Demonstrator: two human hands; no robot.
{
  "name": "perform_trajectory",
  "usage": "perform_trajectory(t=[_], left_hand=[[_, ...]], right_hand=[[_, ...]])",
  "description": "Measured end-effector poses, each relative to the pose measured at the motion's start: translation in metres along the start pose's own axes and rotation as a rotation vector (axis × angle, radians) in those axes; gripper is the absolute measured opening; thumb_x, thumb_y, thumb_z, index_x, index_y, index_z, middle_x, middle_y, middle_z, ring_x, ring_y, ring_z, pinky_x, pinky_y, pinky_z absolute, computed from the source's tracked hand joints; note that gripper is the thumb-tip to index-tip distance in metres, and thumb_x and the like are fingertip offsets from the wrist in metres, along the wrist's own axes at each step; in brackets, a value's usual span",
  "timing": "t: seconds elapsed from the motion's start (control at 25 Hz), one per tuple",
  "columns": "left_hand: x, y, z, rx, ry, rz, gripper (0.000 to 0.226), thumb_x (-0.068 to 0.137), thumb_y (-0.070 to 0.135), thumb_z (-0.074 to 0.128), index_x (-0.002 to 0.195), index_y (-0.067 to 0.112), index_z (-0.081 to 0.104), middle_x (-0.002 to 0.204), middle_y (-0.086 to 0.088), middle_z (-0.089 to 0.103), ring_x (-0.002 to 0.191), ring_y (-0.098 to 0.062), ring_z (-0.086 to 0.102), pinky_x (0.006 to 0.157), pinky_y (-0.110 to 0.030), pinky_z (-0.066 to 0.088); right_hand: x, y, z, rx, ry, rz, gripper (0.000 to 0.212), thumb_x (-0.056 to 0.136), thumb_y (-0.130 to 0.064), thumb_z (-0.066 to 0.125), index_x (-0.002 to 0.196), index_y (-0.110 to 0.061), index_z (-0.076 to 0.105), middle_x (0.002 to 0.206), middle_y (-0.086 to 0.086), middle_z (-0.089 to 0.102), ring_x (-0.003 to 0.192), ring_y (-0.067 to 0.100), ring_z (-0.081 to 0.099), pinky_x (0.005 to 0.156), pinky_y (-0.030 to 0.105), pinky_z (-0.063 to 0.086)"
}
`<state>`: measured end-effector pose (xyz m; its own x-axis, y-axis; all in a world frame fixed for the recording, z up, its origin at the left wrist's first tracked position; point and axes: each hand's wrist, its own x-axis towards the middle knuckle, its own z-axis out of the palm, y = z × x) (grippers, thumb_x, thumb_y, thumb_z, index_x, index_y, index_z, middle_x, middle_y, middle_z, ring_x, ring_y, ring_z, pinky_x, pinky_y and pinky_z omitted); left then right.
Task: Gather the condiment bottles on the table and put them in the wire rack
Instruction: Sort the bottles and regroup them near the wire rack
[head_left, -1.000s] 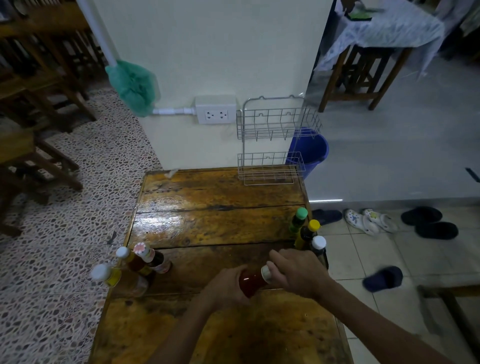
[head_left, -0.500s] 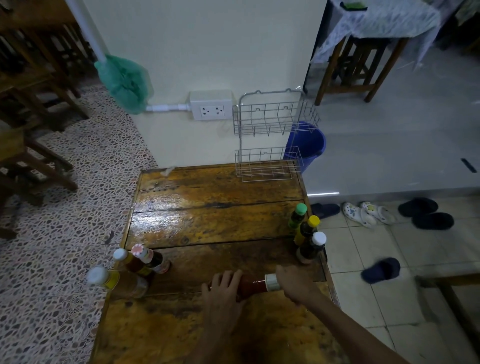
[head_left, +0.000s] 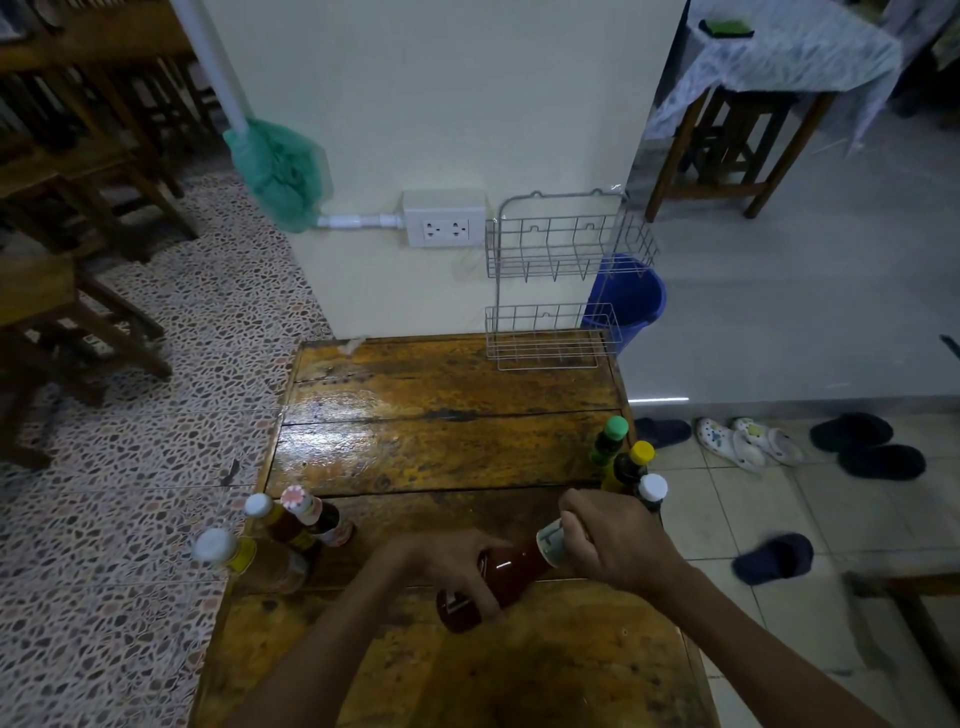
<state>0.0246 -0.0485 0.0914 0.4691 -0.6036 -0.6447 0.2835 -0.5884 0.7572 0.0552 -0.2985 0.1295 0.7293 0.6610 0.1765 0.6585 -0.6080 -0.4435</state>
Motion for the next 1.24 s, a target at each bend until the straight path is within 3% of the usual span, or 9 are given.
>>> perform_trajectory(t=[0.2,0.36,0.48,0.56,0.68,0.8,0.92,1.0,1.24], left_hand=[[0.019,-0.011,0.027,0.138,0.533,-0.024,0.053,0.068,0.032,0.090,0.111,0.041,0.060,0.108,0.015,0.068,0.098,-0.010,0.066,0.082,-0.036,0.059],[0.035,-0.020,0.065,0.424,0.763,-0.167,0.057,0.077,0.051,0.079,0.125,0.043,0.050,0.122,0.017,0.059,0.112,-0.013,0.056,0.089,-0.043,0.052],[0.040,-0.025,0.087,0.551,0.864,-0.229,0.056,0.086,0.047,0.071,0.135,0.044,0.044,0.134,0.018,0.052,0.124,-0.015,0.049,0.095,-0.042,0.041],[0.045,-0.034,0.097,0.636,0.906,-0.245,0.057,0.090,0.046,0.068,0.140,0.043,0.042,0.138,0.016,0.051,0.127,-0.017,0.047,0.093,-0.041,0.037],[0.045,-0.047,0.103,0.705,0.893,-0.234,0.067,0.077,0.044,0.081,0.137,0.038,0.052,0.132,0.010,0.061,0.121,-0.023,0.058,0.085,-0.046,0.041],[0.045,-0.059,0.101,0.734,0.893,-0.175,0.079,0.051,0.035,0.097,0.122,0.032,0.063,0.113,0.005,0.070,0.103,-0.026,0.068,0.072,-0.049,0.050],[0.044,-0.064,0.097,0.699,0.866,-0.159,0.077,0.062,0.037,0.092,0.129,0.036,0.056,0.123,0.009,0.065,0.114,-0.024,0.063,0.082,-0.051,0.049],[0.045,-0.063,0.092,0.618,0.864,-0.174,0.068,0.078,0.039,0.082,0.138,0.040,0.050,0.135,0.015,0.056,0.127,-0.020,0.052,0.095,-0.050,0.046],[0.056,-0.045,0.078,-0.098,0.766,0.099,0.057,0.071,0.044,0.088,0.119,0.044,0.058,0.119,0.019,0.064,0.108,-0.003,0.062,0.087,-0.033,0.057]], right_hand=[[-0.006,0.004,0.013,-0.073,-0.124,0.271,0.014,0.092,-0.034,0.057,0.088,-0.021,0.055,0.062,-0.004,0.053,0.045,0.013,0.048,0.042,0.027,0.038],[-0.028,0.022,0.051,-0.154,-0.196,0.432,0.043,0.057,-0.014,0.091,0.090,-0.003,0.066,0.071,0.014,0.063,0.044,0.025,0.055,0.038,0.029,0.043],[-0.034,0.014,0.057,-0.135,-0.288,0.572,0.031,0.082,-0.022,0.076,0.106,-0.009,0.061,0.098,0.013,0.069,0.079,0.024,0.067,0.063,0.034,0.055],[-0.041,0.012,0.066,0.060,-0.362,0.785,0.026,0.095,-0.021,0.059,0.119,-0.010,0.053,0.109,0.009,0.064,0.092,0.022,0.064,0.072,0.031,0.053],[-0.042,0.008,0.069,0.833,-0.386,1.456,0.034,0.098,-0.037,0.043,0.104,-0.005,0.057,0.064,0.002,0.049,0.048,0.013,0.045,0.044,0.025,0.034],[-0.049,0.012,0.069,1.311,-0.506,1.744,0.043,0.097,-0.043,0.043,0.087,-0.003,0.058,0.052,-0.004,0.035,0.035,0.008,0.028,0.033,0.016,0.022],[-0.044,0.006,0.057,1.352,-0.604,1.712,0.051,0.098,-0.043,0.042,0.075,-0.002,0.062,0.051,-0.004,0.035,0.034,0.007,0.028,0.031,0.016,0.023],[-0.033,-0.002,0.052,1.157,-0.487,1.615,0.051,0.099,-0.050,0.043,0.094,-0.004,0.063,0.054,-0.003,0.041,0.039,0.008,0.033,0.036,0.017,0.026],[-0.014,-0.041,0.030,0.344,-0.034,0.872,0.031,0.085,-0.055,0.067,0.091,-0.028,0.053,0.084,-0.008,0.059,0.073,0.002,0.058,0.053,0.013,0.041]])
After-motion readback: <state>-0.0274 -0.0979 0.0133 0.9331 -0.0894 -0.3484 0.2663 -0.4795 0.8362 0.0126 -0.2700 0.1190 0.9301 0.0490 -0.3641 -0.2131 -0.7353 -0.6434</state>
